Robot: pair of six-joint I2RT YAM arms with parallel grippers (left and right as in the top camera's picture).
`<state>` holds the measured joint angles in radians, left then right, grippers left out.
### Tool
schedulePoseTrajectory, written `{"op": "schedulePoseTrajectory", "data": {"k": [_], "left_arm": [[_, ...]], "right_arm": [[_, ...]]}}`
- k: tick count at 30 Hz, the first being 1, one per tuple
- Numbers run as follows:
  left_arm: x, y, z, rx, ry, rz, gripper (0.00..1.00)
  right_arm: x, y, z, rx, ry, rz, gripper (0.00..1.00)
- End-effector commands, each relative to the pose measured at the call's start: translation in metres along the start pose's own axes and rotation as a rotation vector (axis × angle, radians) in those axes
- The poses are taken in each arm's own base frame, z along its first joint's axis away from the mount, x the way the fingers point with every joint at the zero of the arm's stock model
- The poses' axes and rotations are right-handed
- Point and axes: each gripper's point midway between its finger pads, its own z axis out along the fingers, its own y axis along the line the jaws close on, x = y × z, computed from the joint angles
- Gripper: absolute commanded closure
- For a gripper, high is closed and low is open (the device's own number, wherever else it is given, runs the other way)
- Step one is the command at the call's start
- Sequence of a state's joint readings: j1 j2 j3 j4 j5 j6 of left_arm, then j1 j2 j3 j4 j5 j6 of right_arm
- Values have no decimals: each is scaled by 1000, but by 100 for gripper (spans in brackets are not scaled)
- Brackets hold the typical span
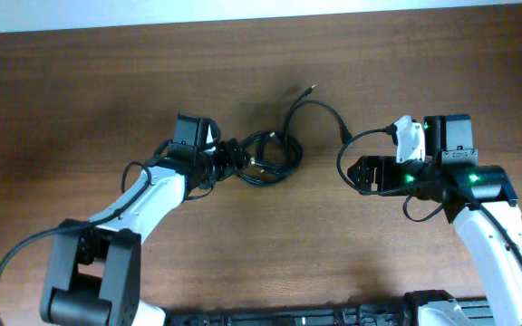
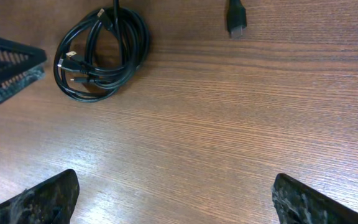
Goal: Untangle cables
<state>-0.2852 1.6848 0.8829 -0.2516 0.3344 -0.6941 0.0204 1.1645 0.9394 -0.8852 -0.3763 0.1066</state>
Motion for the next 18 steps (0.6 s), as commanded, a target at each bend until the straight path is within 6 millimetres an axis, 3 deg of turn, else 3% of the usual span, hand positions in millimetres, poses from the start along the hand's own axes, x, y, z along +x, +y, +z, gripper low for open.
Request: {"op": "schedulePoseTrajectory", "data": {"k": [1, 5, 8, 10, 13, 18], "left_arm": [[-2, -1, 12, 5, 12, -9, 25], [-1, 12, 24, -38, 17, -19, 35], [3, 21, 32, -60, 37, -29, 55], [4, 23, 36, -65, 43, -32, 61], [0, 17, 39, -39, 25, -14, 71], [9, -12, 46, 15, 11, 160, 71]], "right_arm": [[-7, 6, -4, -18, -17, -6, 2], [-7, 6, -4, -18, -17, -6, 1], [-7, 6, -4, -18, -18, -6, 1], [-7, 6, -4, -18, -18, -6, 1], [-7, 6, -4, -18, -18, -6, 2], [-7, 6, -4, -18, -18, -6, 2]]}}
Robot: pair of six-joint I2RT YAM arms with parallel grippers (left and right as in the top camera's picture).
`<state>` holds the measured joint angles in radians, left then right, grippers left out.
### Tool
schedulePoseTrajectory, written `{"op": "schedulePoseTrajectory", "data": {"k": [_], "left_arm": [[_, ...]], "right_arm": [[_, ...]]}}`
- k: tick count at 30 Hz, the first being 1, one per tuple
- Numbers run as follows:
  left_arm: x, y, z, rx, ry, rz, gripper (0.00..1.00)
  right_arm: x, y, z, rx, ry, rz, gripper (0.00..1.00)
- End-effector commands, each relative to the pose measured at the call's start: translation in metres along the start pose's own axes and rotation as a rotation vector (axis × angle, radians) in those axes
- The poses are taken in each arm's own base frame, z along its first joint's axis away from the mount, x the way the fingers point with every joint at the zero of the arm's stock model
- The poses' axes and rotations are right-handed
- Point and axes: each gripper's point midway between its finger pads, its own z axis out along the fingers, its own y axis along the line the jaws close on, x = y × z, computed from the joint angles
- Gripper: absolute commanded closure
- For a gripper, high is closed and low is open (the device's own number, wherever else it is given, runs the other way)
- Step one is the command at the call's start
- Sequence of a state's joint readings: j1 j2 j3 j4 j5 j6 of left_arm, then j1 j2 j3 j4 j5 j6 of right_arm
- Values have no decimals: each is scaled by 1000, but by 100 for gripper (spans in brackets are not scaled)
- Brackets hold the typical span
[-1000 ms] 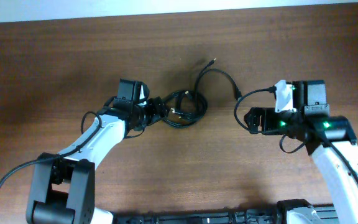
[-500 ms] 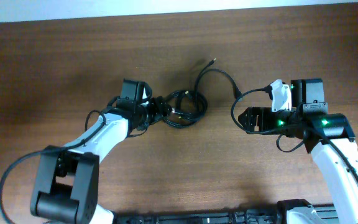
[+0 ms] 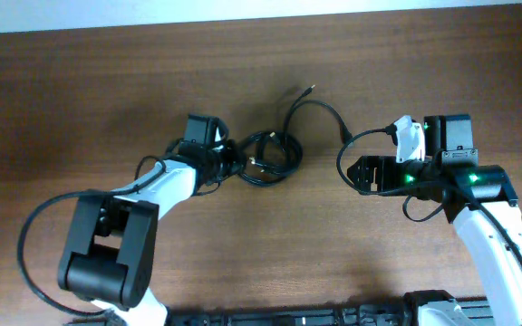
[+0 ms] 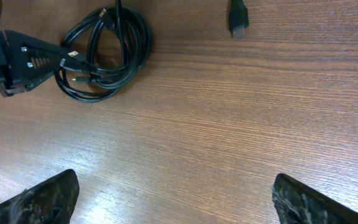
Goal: Untangle cables
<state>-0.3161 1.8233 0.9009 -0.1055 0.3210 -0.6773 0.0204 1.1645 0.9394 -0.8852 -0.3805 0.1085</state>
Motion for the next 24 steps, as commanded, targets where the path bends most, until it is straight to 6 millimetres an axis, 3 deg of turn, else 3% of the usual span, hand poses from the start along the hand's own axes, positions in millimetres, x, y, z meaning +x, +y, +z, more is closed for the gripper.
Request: {"op": "schedulePoseTrajectory", "data": {"k": [1, 2, 5, 6, 9, 15, 21, 24], "left_arm": [[17, -14, 10, 6, 27, 118, 72], [18, -17, 10, 10, 28, 126, 76], [13, -22, 10, 28, 5, 157, 99], [10, -24, 9, 32, -3, 180, 100], [-1, -45, 0, 92, -19, 272, 100], [-3, -133, -53, 443, -1, 463, 100], [1, -167, -87, 596, 5, 522, 100], [7, -172, -91, 630, 32, 517, 100]], "right_arm": [[-7, 6, -4, -14, -18, -8, 2], [-7, 6, -4, -14, -18, -8, 2], [-7, 6, -4, -14, -19, -8, 2], [-8, 6, -4, -14, -21, -9, 2], [-15, 7, -4, -18, -48, -20, 2], [-30, 9, -4, -28, -105, -43, 1], [-30, 4, 12, -32, -65, -2, 2], [-26, 10, 27, -101, -9, 16, 2]]}}
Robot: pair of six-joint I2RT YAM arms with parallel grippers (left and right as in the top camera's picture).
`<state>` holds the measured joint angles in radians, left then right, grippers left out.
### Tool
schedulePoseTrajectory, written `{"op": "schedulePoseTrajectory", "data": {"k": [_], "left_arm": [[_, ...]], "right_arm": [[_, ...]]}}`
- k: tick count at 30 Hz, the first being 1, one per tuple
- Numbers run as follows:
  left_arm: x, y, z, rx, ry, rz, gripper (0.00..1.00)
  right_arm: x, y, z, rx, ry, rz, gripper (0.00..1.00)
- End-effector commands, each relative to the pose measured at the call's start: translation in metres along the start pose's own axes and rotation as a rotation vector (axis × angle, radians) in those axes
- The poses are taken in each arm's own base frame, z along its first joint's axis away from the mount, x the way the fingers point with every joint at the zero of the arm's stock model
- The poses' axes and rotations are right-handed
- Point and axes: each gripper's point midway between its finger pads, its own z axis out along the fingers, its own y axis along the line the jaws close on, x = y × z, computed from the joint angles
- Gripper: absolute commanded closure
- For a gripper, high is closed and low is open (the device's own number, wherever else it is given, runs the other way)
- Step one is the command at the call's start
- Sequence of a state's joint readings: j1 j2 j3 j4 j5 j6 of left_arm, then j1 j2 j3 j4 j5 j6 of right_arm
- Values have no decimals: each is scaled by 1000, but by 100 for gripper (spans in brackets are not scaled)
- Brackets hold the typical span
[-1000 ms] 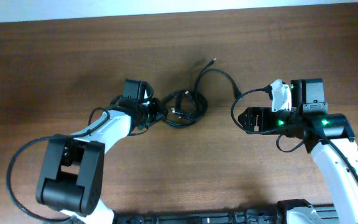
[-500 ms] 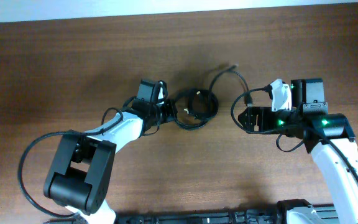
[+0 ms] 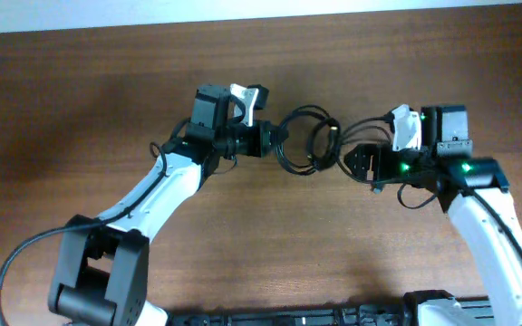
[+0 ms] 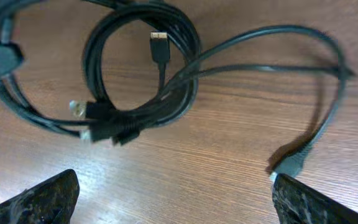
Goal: Untangle cables
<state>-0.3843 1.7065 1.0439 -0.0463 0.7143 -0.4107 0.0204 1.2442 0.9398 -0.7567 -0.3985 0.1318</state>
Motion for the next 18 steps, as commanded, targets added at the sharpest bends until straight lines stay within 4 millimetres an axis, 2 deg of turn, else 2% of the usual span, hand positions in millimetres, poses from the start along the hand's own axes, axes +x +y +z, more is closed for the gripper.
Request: {"op": "schedulePoseTrajectory", "data": {"k": [1, 7, 11, 13, 16, 18], "left_arm": [[-7, -34, -9, 127, 8, 48, 100], [-4, -38, -10, 151, 25, 44, 100], [1, -35, -9, 139, 43, 23, 100], [3, -36, -8, 140, 49, 20, 100], [5, -38, -7, 144, 57, 23, 100], [8, -42, -4, 150, 65, 29, 100]], "right_arm": [[-2, 17, 15, -122, 52, 20, 2], [-1, 33, 41, -289, 116, 52, 3], [-11, 47, 42, -386, 97, 80, 9], [-16, 53, 40, -424, 81, 68, 17], [-19, 54, 39, -430, 70, 63, 37], [-19, 54, 40, -429, 71, 63, 38]]}}
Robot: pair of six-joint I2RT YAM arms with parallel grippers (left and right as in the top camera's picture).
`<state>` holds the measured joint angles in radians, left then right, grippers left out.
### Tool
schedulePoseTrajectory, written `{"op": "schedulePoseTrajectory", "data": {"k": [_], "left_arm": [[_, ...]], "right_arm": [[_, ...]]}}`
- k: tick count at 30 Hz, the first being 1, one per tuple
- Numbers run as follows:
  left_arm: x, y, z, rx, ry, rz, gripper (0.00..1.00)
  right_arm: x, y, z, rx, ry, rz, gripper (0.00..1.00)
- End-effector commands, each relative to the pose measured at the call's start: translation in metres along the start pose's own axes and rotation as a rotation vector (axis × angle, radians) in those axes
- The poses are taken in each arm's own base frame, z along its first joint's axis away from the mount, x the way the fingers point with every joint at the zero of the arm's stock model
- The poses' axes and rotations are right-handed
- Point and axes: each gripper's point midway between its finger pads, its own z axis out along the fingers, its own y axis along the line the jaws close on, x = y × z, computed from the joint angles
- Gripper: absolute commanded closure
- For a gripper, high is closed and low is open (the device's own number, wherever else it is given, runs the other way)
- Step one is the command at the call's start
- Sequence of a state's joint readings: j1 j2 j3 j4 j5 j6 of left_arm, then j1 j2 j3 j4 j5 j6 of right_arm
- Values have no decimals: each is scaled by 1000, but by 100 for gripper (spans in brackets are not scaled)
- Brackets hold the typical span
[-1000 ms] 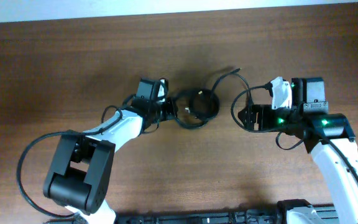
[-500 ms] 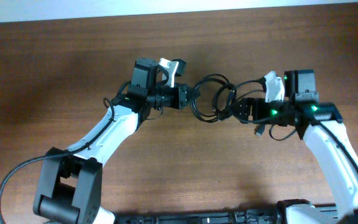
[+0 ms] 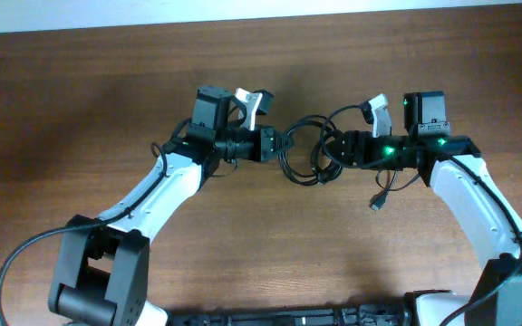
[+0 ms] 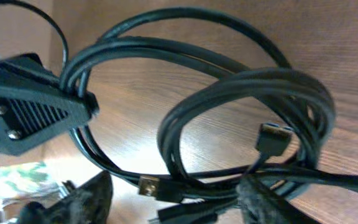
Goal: Untangle cables
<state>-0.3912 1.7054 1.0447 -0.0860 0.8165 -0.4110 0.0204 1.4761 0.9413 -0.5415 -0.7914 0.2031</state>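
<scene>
A bundle of black cables (image 3: 307, 180) hangs looped between my two grippers above the brown table (image 3: 243, 263). My left gripper (image 3: 279, 143) is shut on the left side of the loops; the right wrist view shows it as a black wedge (image 4: 33, 115) pinching several strands. My right gripper (image 3: 332, 147) is at the right side of the bundle. Its fingers (image 4: 89, 200) stand apart, with strands and a USB plug (image 4: 148, 185) between them (image 4: 173, 199). Another plug (image 4: 272, 137) dangles inside the loops (image 4: 260, 76). One loose end with a plug (image 3: 376, 203) trails below the right arm.
The white wall edge (image 3: 261, 7) runs along the far side of the table. The left arm's base (image 3: 93, 281) and the right arm's forearm (image 3: 478, 217) stand at the near side.
My right gripper has moved left up to the bundle, and its fingers stand closer together, with strands between them. The left gripper still holds the loops. The loose plug now hangs below the right arm.
The coil lay on the table with my left gripper beside it and my right gripper open, well off to the right. Then the left gripper was at the coil. Later it held the coil farther back and right. Now both grippers are at the bundle.
</scene>
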Motion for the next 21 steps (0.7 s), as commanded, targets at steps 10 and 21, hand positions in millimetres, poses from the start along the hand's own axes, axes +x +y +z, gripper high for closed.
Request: {"op": "schedulePoseTrajectory", "data": {"k": [10, 21], "left_arm": [[-10, -49, -3, 164, -4, 110, 100], [-6, -72, -8, 290, 34, 80, 100]], "right_arm": [[-6, -3, -1, 38, -18, 84, 46], [-7, -9, -1, 74, -27, 119, 61]]}}
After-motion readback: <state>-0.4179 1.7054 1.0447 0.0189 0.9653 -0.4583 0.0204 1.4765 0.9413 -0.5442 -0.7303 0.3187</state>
